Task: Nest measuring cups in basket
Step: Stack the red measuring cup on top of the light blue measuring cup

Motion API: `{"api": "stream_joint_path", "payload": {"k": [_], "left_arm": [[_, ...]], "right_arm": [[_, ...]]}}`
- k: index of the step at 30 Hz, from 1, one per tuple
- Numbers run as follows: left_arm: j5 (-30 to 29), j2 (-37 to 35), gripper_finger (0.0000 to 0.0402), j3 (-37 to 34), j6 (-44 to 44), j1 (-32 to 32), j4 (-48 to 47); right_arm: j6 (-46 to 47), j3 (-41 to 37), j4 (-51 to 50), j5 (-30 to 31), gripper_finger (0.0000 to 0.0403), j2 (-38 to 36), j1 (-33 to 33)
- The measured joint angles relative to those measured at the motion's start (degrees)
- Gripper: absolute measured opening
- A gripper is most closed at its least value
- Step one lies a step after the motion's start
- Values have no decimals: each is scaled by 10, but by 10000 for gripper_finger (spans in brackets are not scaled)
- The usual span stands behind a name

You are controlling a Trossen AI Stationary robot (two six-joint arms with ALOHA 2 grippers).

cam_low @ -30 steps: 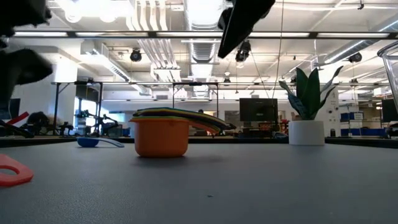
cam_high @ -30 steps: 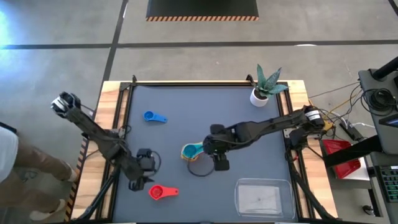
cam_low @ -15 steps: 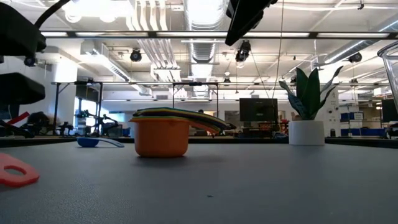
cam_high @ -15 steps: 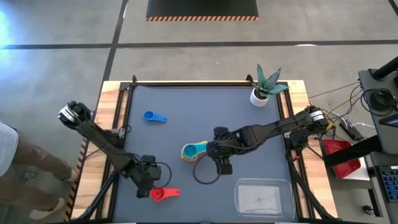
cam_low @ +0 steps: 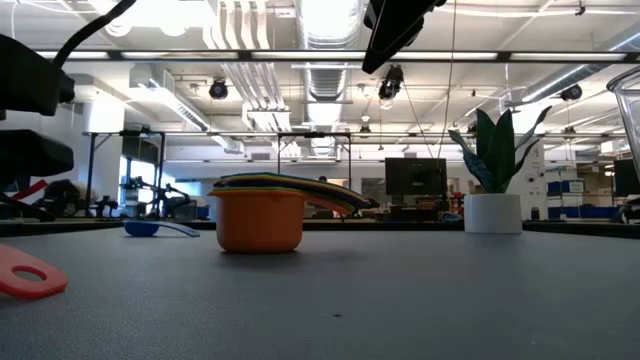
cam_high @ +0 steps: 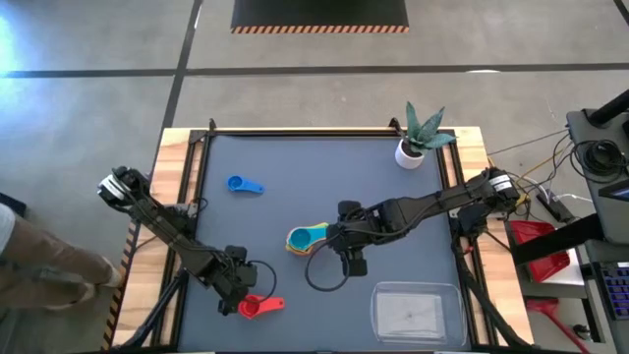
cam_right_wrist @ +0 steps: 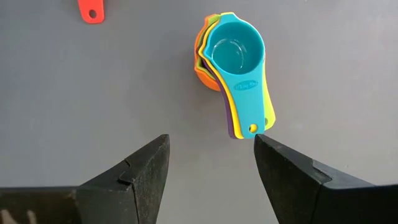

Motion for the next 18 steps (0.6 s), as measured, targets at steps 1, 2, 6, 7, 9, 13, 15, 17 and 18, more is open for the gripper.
{"api": "stream_joint_path", "payload": {"k": [1, 2, 6, 7, 9, 13, 15, 17, 18], "left_arm": [[1, 0, 219, 0, -1, 0, 0], [1, 0, 218, 0, -2, 0, 0], [3, 0, 196, 2, -9, 2, -9], [3, 0, 186, 2, -9, 2, -11], [2, 0, 165, 2, -10, 4, -13], [-1, 0, 128, 4, -13, 4, -19], [9, 0, 119, 10, -13, 4, -35], [16, -3, 118, 21, -9, 4, -66], [16, -6, 120, 29, -6, 4, -81]], "right_arm": [[0, 0, 0, 0, 224, 0, 0], [0, 0, -1, 0, 224, 0, 0], [-1, 0, -1, 0, 224, 0, 0], [-1, 0, -2, 0, 224, 0, 0], [-1, 0, -1, 0, 224, 0, 0], [-1, 0, -2, 1, 224, 0, 0], [0, 0, -2, 1, 224, 0, 0], [0, 0, -2, 1, 224, 0, 0], [0, 0, -2, 2, 224, 0, 0]]}}
